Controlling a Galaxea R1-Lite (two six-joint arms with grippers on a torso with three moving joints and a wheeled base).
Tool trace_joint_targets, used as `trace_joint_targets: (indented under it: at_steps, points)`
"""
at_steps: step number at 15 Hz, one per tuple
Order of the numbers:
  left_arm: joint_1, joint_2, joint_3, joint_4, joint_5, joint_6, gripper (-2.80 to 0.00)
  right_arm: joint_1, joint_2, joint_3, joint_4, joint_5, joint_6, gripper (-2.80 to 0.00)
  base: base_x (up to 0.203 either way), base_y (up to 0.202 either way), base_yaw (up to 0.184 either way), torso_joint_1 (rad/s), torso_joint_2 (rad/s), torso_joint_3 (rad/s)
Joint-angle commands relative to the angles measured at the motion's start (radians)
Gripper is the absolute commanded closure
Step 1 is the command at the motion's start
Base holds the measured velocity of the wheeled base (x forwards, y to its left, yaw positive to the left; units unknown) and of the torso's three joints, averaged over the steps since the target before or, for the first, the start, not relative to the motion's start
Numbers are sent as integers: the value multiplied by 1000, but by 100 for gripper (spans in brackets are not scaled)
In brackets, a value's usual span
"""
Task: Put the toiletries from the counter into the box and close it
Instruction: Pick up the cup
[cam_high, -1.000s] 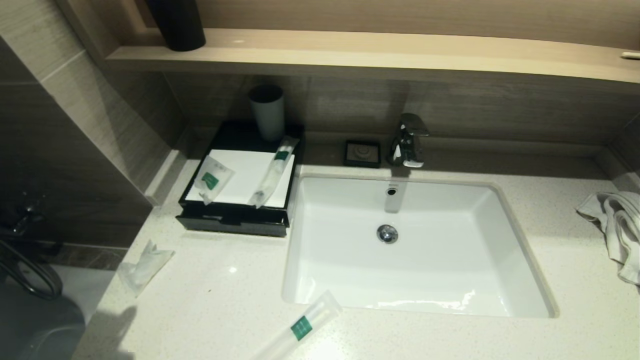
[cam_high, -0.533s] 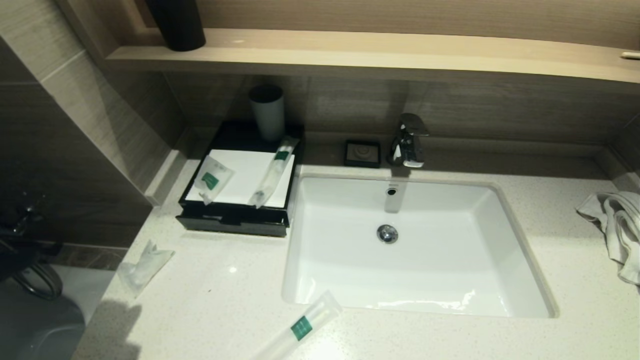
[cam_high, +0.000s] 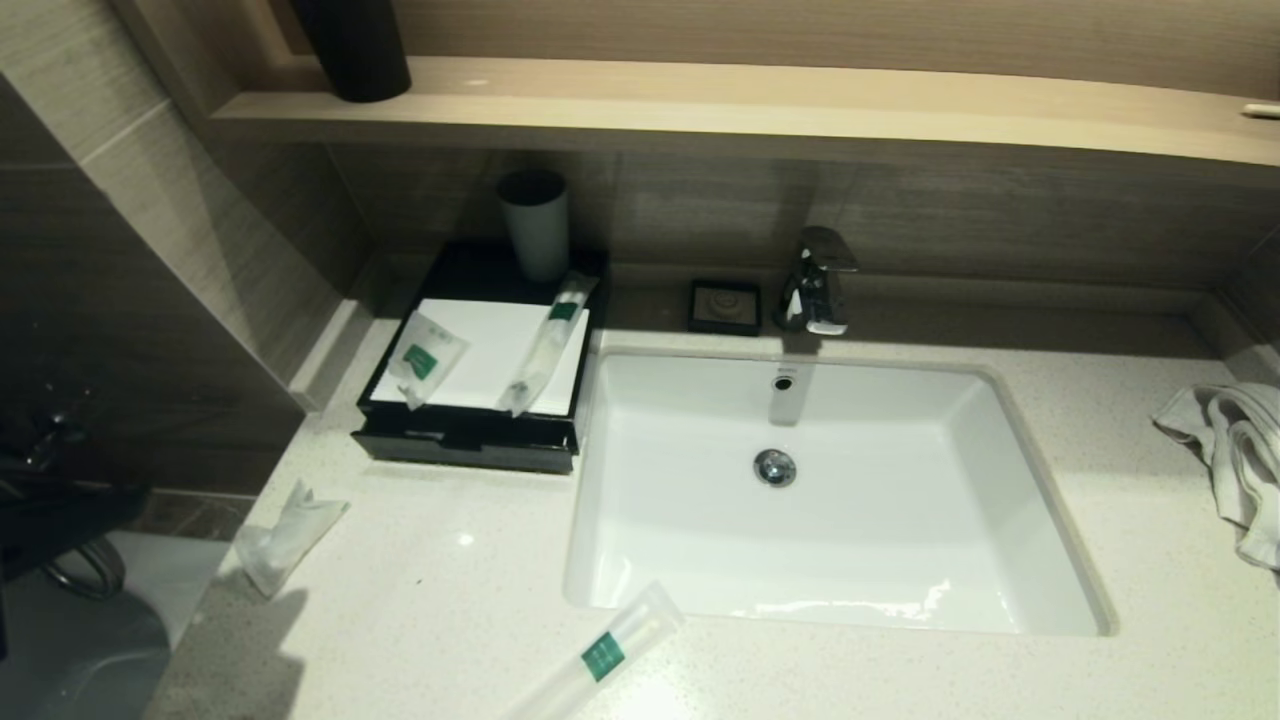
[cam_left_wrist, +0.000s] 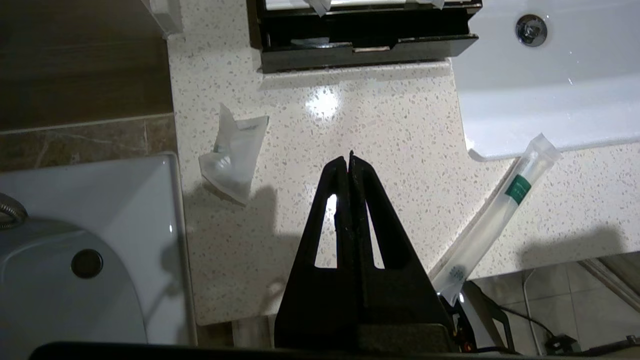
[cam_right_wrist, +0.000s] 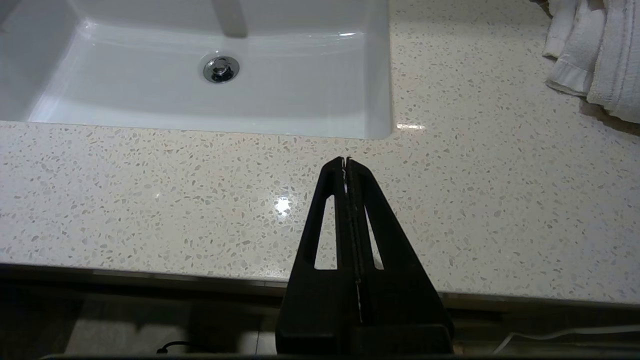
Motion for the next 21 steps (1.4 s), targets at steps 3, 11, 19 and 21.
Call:
trace_joint_targets:
  at_steps: [3, 11, 19, 21]
  points:
    - [-2, 60, 8, -48, -1, -1, 0, 0, 0, 0, 0, 0, 0, 0, 0, 0, 0, 0, 0, 0]
    - [-42, 202, -124, -253, 68, -72, 0, -1, 0, 0, 0, 0, 0, 0, 0, 0, 0, 0, 0, 0]
    - [-155, 385, -274, -399, 199, -108, 0, 0, 0, 0, 0, 0, 0, 0, 0, 0, 0, 0, 0, 0]
    - [-177, 415, -276, -488, 235, -108, 0, -1, 0, 0, 0, 0, 0, 0, 0, 0, 0, 0, 0, 0]
